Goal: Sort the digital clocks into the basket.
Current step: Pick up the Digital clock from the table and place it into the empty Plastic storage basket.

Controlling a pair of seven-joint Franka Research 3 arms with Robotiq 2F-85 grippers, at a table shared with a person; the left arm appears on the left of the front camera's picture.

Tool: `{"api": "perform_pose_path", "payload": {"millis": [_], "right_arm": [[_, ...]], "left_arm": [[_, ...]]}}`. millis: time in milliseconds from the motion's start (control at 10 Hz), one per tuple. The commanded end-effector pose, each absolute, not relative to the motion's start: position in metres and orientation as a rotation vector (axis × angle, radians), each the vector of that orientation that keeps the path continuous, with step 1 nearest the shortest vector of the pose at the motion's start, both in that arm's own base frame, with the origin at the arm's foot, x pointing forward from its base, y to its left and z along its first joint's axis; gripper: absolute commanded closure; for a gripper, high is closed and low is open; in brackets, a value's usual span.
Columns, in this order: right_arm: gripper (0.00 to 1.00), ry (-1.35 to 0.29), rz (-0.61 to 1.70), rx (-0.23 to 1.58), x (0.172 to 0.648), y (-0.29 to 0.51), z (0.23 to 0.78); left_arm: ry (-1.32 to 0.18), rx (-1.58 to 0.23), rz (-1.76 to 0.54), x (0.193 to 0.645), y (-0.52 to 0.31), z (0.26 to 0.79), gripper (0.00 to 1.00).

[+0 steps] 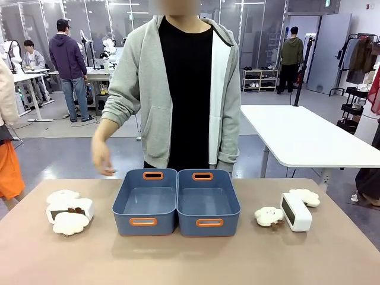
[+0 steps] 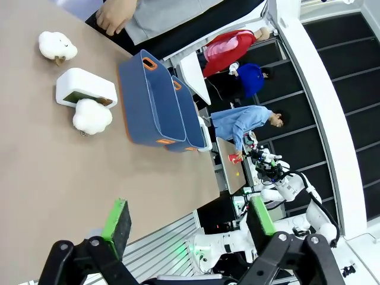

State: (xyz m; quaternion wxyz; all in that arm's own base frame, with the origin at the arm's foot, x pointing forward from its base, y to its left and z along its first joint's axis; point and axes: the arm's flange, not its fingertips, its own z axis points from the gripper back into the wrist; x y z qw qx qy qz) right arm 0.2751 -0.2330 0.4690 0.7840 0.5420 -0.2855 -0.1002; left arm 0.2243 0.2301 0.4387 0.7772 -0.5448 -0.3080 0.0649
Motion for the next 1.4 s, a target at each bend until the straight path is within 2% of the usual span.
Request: {"api": "perform_pose_path", "payload": {"millis": [0,1300], "right_arm": [[0.0,-0.62,-0.206,1.173,0.2746,-0.2347,0.4695],[0.0,-0.62,-0.206,1.173,0.2746,-0.2347,0.4695]], "left_arm": [[-0.67,-1.195,0.133,0.223,0.2308,0.4402,0.0],[-0.67,-1.195,0.133,0.223,0.2308,0.4402,0.0]]}}
